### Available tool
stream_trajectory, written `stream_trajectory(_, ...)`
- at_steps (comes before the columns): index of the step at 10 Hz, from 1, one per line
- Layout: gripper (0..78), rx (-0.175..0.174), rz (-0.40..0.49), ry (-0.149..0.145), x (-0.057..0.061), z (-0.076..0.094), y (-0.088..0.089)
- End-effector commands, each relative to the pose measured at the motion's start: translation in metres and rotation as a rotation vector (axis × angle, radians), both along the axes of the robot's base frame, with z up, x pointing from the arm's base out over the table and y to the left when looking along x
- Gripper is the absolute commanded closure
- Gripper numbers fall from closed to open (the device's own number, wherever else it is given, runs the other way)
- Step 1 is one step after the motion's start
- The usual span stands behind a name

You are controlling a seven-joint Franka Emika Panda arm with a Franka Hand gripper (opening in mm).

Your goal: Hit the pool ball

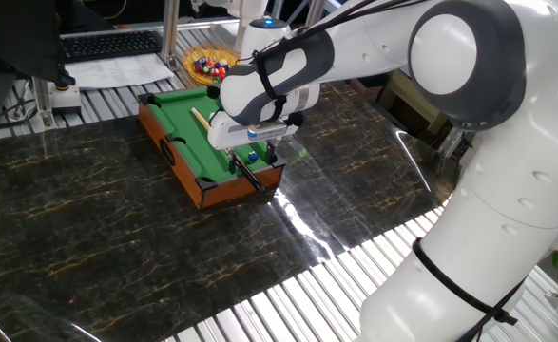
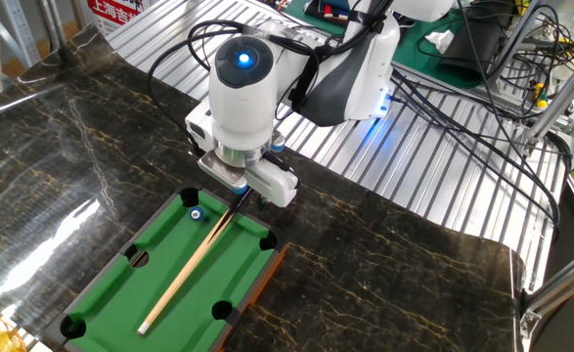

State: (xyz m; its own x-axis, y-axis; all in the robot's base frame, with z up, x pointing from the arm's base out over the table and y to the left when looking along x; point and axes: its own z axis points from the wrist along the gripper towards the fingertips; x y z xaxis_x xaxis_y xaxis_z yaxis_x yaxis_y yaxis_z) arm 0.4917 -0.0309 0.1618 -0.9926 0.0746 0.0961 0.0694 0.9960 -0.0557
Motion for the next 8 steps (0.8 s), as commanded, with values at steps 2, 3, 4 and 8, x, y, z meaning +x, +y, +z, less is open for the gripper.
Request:
stream_trajectory(2,0.1,0.031,0.066,0.033,-0.007,-0.021,0.004)
stream_trajectory(3,0.1,0.031,0.071,0.033,-0.006,-0.023,0.005)
stream_trajectory(4,0.1,0.031,0.074,0.033,-0.006,-0.024,0.005)
stream_trajectory(8,0.1,0.030,0.087,0.035,-0.006,-0.027,0.005)
